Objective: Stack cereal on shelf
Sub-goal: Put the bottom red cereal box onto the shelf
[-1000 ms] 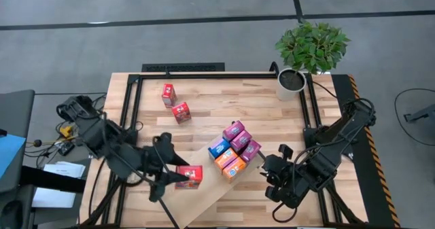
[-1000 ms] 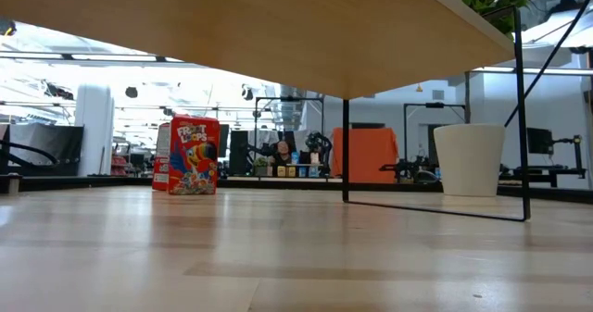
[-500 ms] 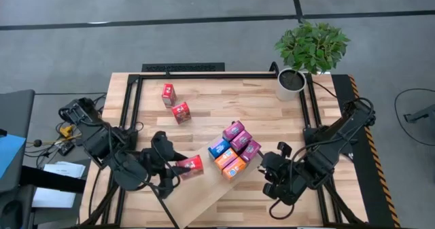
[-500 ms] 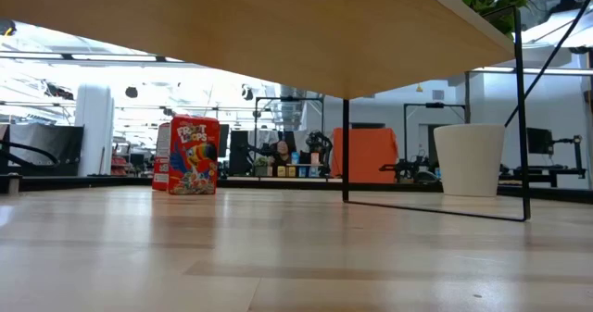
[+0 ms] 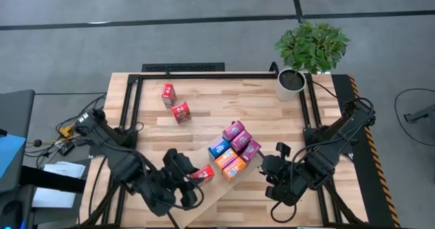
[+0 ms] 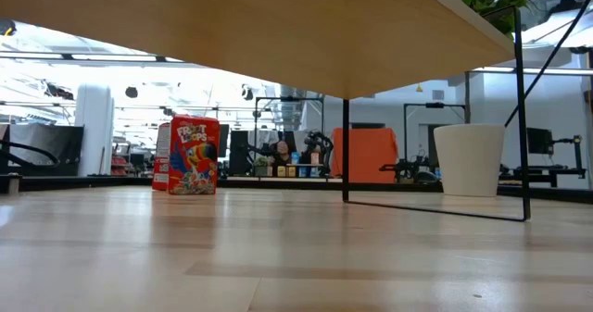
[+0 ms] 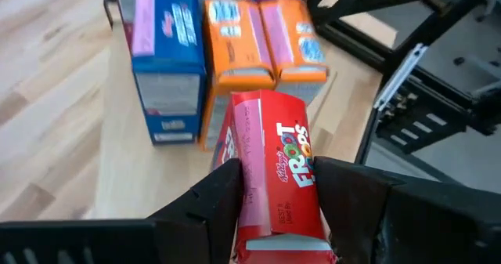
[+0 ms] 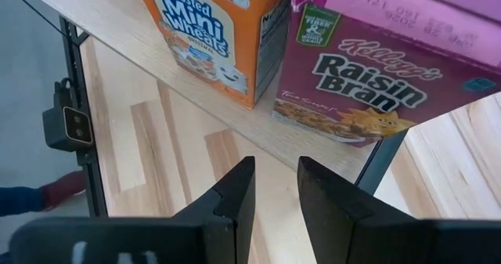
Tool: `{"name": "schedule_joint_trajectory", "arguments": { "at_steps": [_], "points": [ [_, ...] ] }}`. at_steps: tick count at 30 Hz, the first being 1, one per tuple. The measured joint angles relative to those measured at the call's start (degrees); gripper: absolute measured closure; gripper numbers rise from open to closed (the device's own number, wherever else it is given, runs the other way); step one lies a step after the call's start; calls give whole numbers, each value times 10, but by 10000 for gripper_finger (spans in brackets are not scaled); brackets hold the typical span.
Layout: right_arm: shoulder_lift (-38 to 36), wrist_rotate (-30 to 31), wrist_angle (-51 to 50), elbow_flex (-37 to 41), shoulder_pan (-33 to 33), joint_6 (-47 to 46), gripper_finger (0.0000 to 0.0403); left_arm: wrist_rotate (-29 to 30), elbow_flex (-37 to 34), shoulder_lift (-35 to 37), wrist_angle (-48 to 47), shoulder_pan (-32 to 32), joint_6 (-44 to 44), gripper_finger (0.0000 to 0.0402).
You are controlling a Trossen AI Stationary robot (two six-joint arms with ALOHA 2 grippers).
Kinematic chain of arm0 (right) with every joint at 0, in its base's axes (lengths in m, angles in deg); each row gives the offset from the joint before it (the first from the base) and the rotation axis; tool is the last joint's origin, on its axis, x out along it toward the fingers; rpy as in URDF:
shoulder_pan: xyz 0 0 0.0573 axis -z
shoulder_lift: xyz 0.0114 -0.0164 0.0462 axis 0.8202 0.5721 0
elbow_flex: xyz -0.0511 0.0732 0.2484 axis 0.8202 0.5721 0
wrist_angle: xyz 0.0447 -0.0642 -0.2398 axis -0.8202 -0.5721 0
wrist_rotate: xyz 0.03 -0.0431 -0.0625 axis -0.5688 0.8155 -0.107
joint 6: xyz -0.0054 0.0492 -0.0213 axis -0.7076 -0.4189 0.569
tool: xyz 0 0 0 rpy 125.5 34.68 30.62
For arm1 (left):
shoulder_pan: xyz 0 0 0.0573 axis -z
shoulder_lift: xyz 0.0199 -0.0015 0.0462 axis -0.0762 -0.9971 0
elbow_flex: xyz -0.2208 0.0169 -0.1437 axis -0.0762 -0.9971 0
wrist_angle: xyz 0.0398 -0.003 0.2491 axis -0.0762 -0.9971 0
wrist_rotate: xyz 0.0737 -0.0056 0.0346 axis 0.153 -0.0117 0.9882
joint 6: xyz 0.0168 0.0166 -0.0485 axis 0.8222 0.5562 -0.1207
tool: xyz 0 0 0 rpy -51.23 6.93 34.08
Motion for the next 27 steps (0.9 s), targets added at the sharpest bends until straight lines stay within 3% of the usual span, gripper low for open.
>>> {"name": "schedule_joint_trajectory", "arguments": {
  "at_steps": [8, 13, 27],
  "points": [
    [0, 0, 6, 0, 0, 4, 280, 18, -1, -19, 31, 14, -26, 253],
    [0, 0, 14, 0, 0, 4, 280, 67, 0, -19, 30, 31, -44, 253],
    [0, 1, 27, 0, 0, 4, 280, 88, -5, -35, 37, 53, -84, 254]
  ]
}}
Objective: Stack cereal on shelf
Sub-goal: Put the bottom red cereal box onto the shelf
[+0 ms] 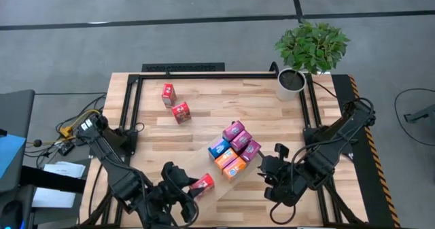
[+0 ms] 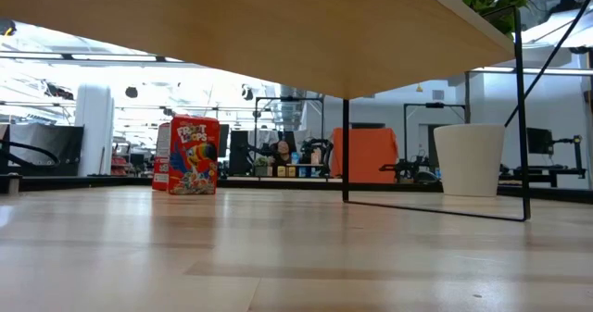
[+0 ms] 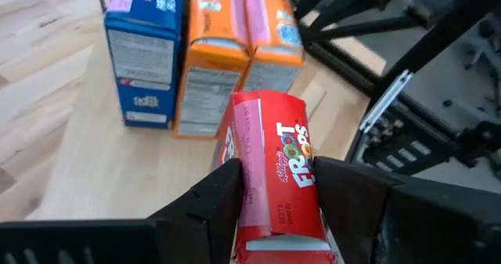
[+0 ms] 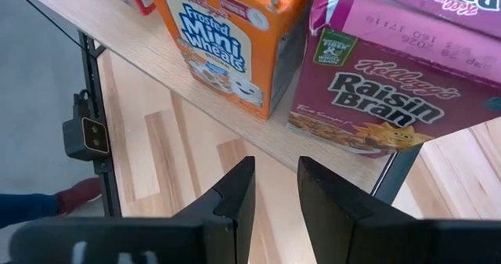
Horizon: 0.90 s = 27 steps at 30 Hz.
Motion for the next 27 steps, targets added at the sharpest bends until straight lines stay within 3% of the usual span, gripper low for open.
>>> {"name": "schedule_joint_trajectory", "arguments": {
  "at_steps": [18, 27],
  "points": [
    [0, -1, 2, 0, 0, 0, 280, 24, 0, -40, 18, -1, -24, 254],
    [0, -1, 3, 0, 0, 1, 280, 8, 1, -40, 21, -2, 1, 254]
  ]
}}
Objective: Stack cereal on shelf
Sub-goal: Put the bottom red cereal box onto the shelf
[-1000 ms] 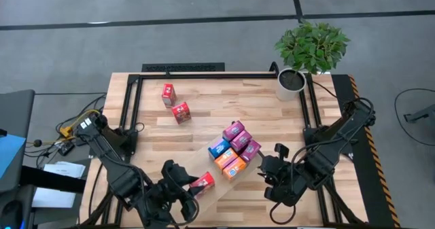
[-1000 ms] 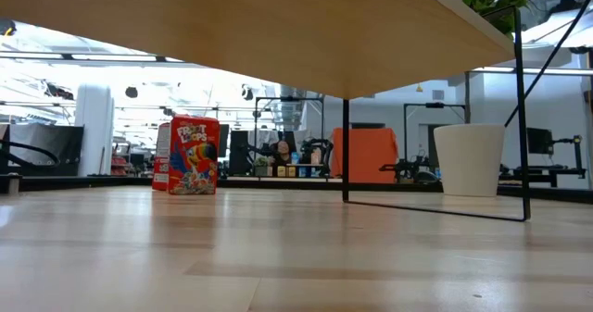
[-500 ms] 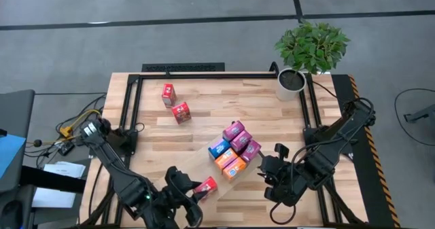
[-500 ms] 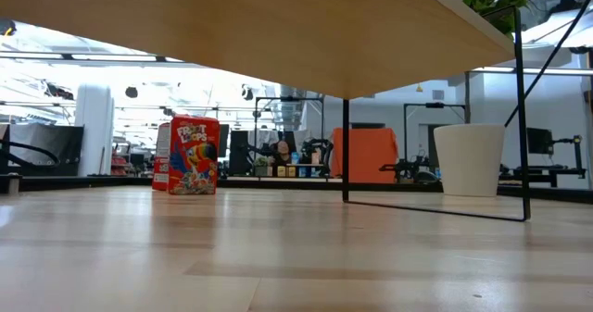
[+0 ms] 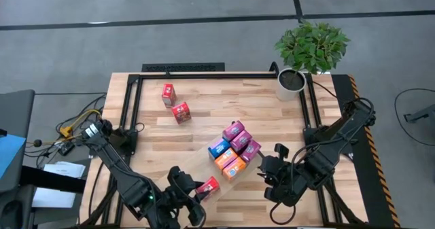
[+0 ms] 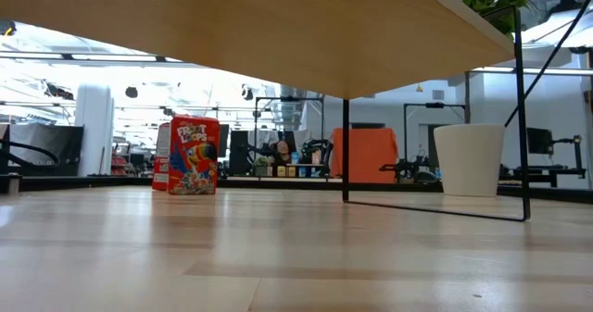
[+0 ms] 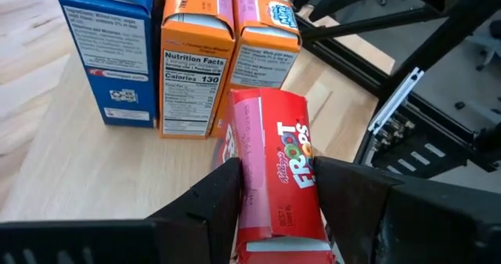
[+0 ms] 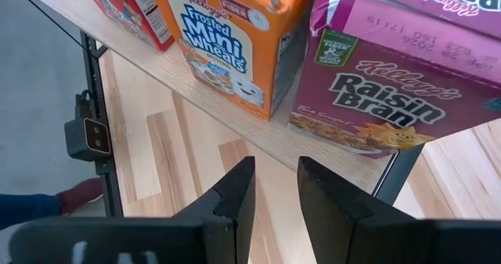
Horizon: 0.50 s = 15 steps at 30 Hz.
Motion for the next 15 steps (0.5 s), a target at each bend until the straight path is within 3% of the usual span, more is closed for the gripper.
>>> {"name": "schedule_joint_trajectory", "arguments": {
  "at_steps": [15],
  "points": [
    [0, 0, 2, 0, 0, 0, 280, -18, 0, 0, 2, -12, 8, 253]
  ]
}}
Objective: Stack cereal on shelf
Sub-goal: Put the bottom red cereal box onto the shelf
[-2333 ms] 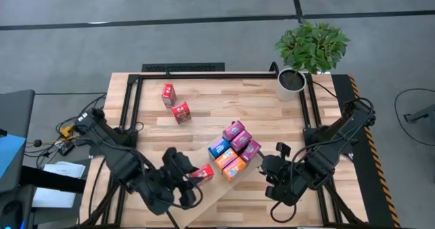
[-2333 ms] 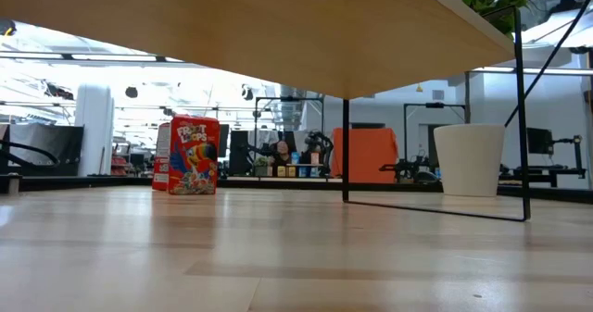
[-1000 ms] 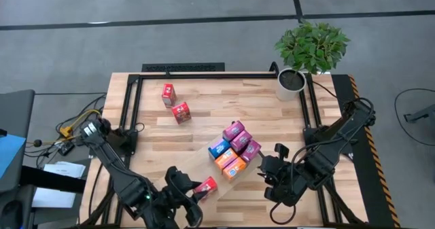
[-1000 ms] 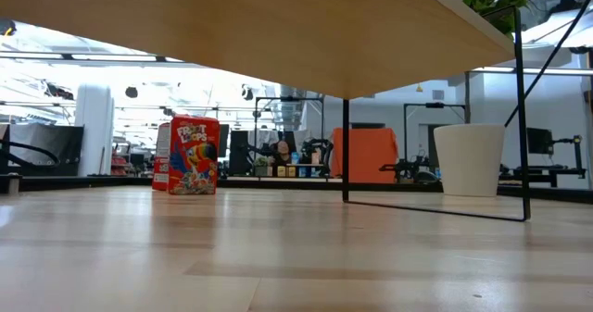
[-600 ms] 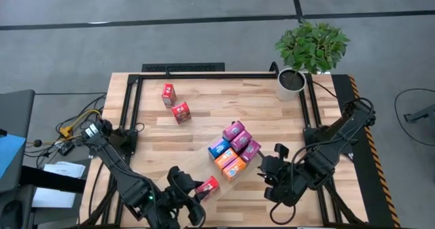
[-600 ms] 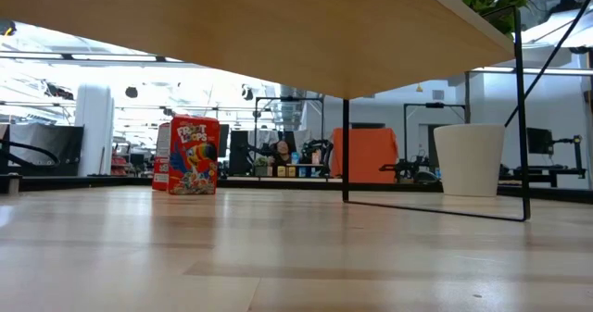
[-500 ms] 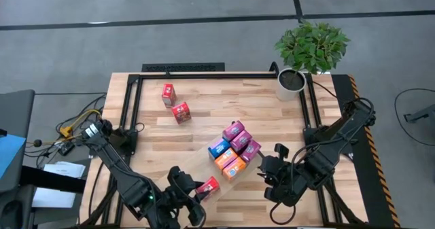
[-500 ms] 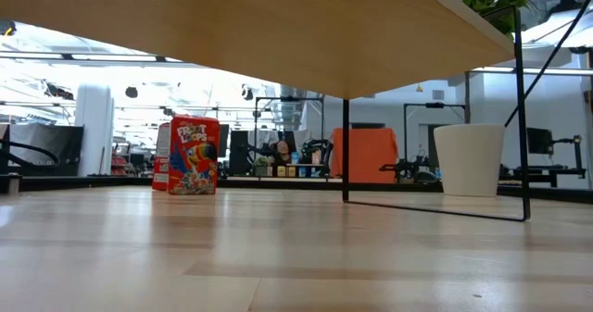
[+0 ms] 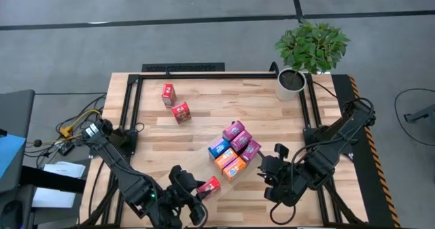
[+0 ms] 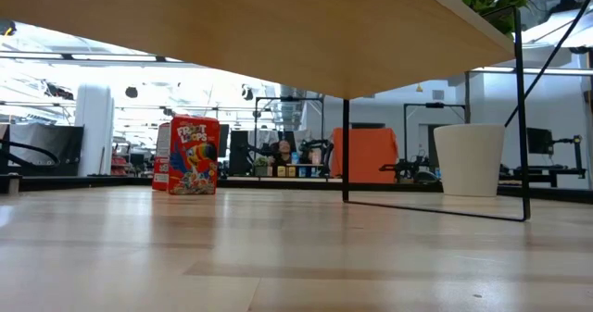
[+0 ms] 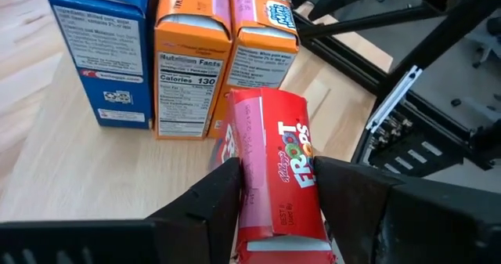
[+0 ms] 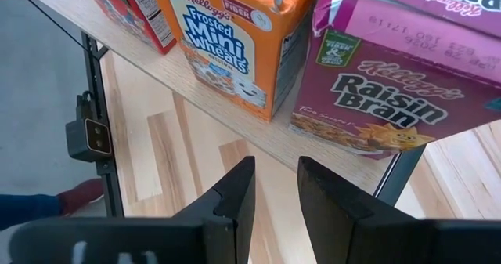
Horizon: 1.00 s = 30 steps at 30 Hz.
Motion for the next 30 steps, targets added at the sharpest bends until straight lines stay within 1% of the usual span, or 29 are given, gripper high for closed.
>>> {"name": "schedule_joint_trajectory", "arguments": {
  "at_steps": [2, 4, 10, 13, 16, 19, 22, 26, 30],
  "points": [
    [0, 0, 3, 0, 0, 0, 280, -2, 0, 0, 0, 0, 19, 248],
    [0, 0, 3, 0, 0, 0, 280, -3, 0, 0, 0, 0, 21, 234],
    [0, 0, 3, 0, 0, 0, 280, -17, 0, -1, -3, -1, 27, 160],
    [0, 0, 3, 0, 0, 3, 280, -45, 0, -1, -2, -6, 17, 122],
    [0, 0, 3, 0, 0, 14, 279, -90, 0, 3, 1, -14, 19, 97],
    [0, 1, 3, 0, 0, 15, 280, -118, 3, 6, 5, -18, 32, 84],
    [0, 1, 2, 0, 0, 17, 279, -153, 23, 6, -5, -21, 52, 81],
    [0, 1, 2, 0, 0, 17, 280, -182, 61, 7, -79, -27, 64, 81],
    [0, 2, 2, 0, 0, 17, 280, -181, 94, 8, -164, -33, 60, 81]
  ]
}}
